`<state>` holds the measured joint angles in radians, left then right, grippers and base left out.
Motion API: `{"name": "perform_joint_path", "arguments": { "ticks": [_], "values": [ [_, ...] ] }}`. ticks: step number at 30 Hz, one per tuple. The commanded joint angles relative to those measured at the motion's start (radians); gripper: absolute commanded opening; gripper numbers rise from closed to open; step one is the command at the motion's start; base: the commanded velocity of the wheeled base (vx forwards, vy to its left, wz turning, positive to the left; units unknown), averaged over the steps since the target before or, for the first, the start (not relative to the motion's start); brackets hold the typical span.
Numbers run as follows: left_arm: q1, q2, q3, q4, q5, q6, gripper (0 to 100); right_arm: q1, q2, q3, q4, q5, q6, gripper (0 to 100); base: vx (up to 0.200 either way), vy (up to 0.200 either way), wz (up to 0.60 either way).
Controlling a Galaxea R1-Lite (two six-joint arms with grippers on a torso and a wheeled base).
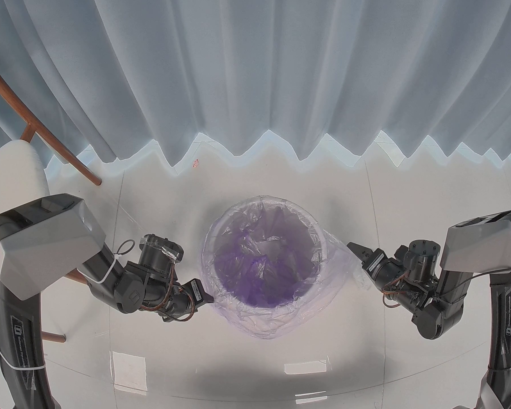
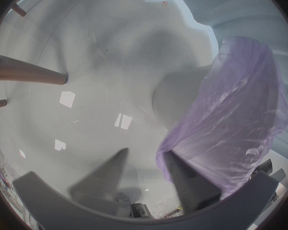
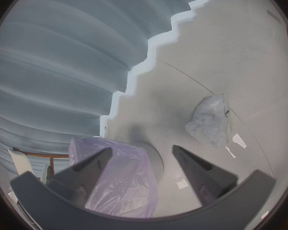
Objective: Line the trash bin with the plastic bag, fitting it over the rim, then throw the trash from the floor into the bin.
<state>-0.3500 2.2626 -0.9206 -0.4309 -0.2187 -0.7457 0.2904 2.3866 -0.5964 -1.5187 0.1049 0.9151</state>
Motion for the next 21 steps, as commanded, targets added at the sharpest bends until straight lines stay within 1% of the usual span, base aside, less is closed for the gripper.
{"name": "perform_joint_path", "arguments": {
  "ticks": [1, 6, 10, 11, 12, 14, 17, 21],
  "values": [
    [0.000, -0.009, 0.031, -0.012, -0.001, 0.000, 100, -0.001, -0.049, 0.118, -0.047, 0.006, -0.021, 100, 0.000, 0.000, 0.00],
    [0.000, -0.043, 0.091, -0.039, 0.025, 0.006, 100, -0.039, -0.119, 0.142, -0.043, 0.016, -0.016, 100, 0.000, 0.000, 0.00],
    [0.002, -0.106, 0.134, -0.069, 0.067, 0.031, 100, -0.042, -0.136, 0.141, -0.044, 0.019, -0.015, 100, 0.000, 0.000, 0.00],
    [0.002, -0.106, 0.134, -0.069, 0.067, 0.031, 100, -0.042, -0.136, 0.141, -0.044, 0.019, -0.015, 100, 0.000, 0.000, 0.00],
    [0.003, -0.133, 0.157, -0.078, 0.090, 0.034, 100, -0.042, -0.149, 0.141, -0.044, 0.019, -0.015, 100, 0.000, 0.000, 0.00],
    [0.006, -0.201, 0.201, -0.088, 0.124, 0.054, 100, -0.042, -0.170, 0.144, -0.041, 0.027, -0.015, 100, 0.000, 0.000, 0.00],
    [0.022, -0.259, 0.236, -0.088, 0.131, 0.092, 100, -0.042, -0.181, 0.147, -0.043, 0.044, -0.015, 100, 0.000, 0.000, 0.00],
    [0.051, -0.271, 0.259, -0.097, 0.137, 0.141, 100, -0.042, -0.173, 0.152, -0.044, 0.047, -0.013, 100, 0.000, 0.000, 0.00]
  ]
}}
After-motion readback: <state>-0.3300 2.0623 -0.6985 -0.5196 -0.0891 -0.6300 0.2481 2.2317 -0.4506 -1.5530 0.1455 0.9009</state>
